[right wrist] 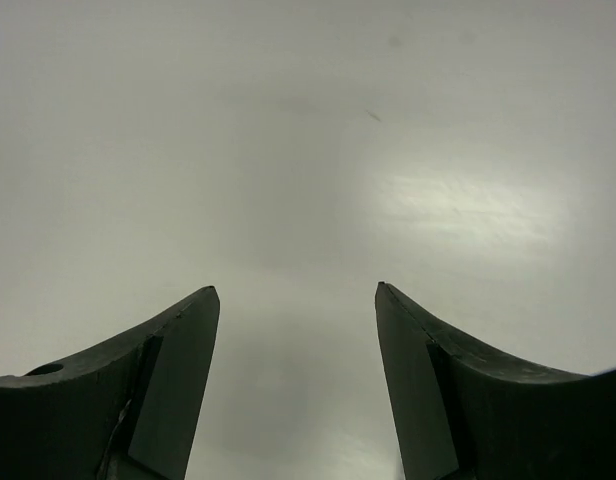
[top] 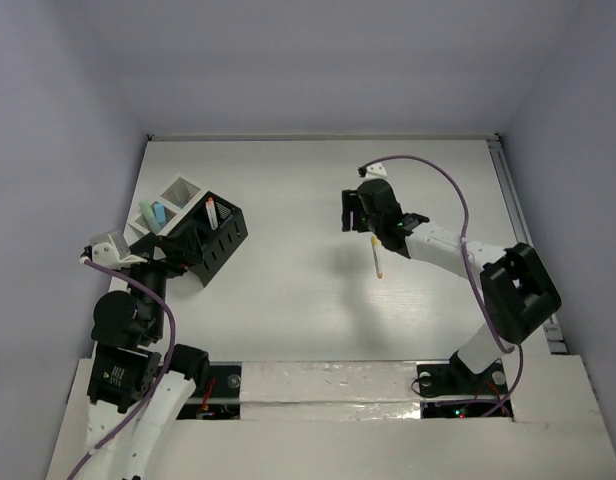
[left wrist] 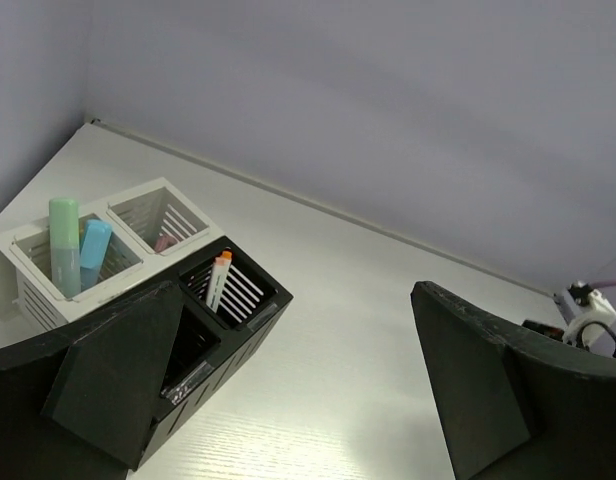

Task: Sort the stationery into containers
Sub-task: Pick up the pen from the center of the board, then place the pen in the storage box.

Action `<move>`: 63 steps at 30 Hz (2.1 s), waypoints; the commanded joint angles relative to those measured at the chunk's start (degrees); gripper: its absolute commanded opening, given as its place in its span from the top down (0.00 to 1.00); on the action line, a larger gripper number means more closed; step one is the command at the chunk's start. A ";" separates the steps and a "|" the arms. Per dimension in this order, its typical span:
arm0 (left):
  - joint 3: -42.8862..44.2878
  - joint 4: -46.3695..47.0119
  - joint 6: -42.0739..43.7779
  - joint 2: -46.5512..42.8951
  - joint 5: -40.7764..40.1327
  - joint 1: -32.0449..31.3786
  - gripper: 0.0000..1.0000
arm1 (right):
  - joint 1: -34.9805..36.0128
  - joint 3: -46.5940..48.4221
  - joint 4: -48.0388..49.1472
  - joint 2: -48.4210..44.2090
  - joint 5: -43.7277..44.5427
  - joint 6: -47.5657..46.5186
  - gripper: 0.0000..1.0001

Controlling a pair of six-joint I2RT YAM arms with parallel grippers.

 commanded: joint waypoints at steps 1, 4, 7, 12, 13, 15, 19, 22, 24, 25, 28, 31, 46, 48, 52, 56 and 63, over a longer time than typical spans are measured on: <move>-0.20 3.17 1.03 0.15 0.73 -0.21 0.01 | -0.19 -1.09 -15.86 -3.91 6.29 1.42 0.31; -0.20 3.17 1.03 -0.46 1.26 -0.21 0.01 | -4.22 -1.62 -20.70 -2.25 9.28 1.60 0.32; -0.20 3.17 0.94 -0.46 0.73 -0.21 0.01 | -8.54 -2.06 -21.51 -0.67 3.96 0.90 0.33; -0.20 3.00 1.03 -1.08 0.56 -0.21 0.01 | -9.07 -0.13 -22.03 2.50 -1.17 -0.07 0.36; -0.20 3.08 1.12 -0.99 0.56 -0.21 0.01 | -9.07 0.22 -21.95 3.20 -1.44 0.02 0.36; -0.20 2.82 1.21 -1.42 0.65 -0.21 0.01 | -9.07 1.19 -22.73 5.49 -1.35 0.10 0.38; -0.11 2.82 1.21 -1.52 -0.06 -0.21 0.01 | -9.07 2.77 -23.18 8.74 -1.70 0.72 0.45; -0.03 2.73 1.21 -1.60 0.38 -0.73 0.01 | -9.07 3.83 -23.79 11.29 -1.71 0.37 0.55; -0.11 2.73 1.21 -1.78 -0.05 -0.74 0.01 | -9.07 3.92 -24.14 11.91 -0.92 0.37 0.63; -0.11 2.82 1.21 -1.60 -0.14 -0.74 0.01 | -9.07 3.74 -24.14 12.08 -1.00 0.37 0.67; -0.03 2.82 1.21 -1.43 0.29 -0.74 0.01 | -9.07 3.56 -24.32 12.17 -1.00 -0.07 0.80; -0.03 2.91 1.12 -1.78 -0.05 -0.74 0.01 | -9.07 3.65 -23.88 11.30 -2.13 0.19 0.95; -0.11 3.17 1.12 -0.28 0.47 -0.74 0.01 | -1.17 14.98 4.14 6.54 -29.81 6.60 1.00; -0.11 3.00 1.21 -0.20 0.47 -0.74 0.01 | 0.24 18.22 10.09 7.60 -30.88 8.36 1.00; -0.11 3.09 1.21 0.15 -0.14 -0.74 0.01 | 2.88 25.77 19.25 13.04 -34.74 13.02 1.00; -0.11 3.00 1.21 -0.02 -0.05 -0.74 0.01 | 4.73 35.36 27.25 22.00 -37.19 18.79 1.00; -0.03 2.82 1.12 0.16 -0.23 -0.74 0.01 | 7.45 56.80 31.33 40.62 -38.71 22.52 1.00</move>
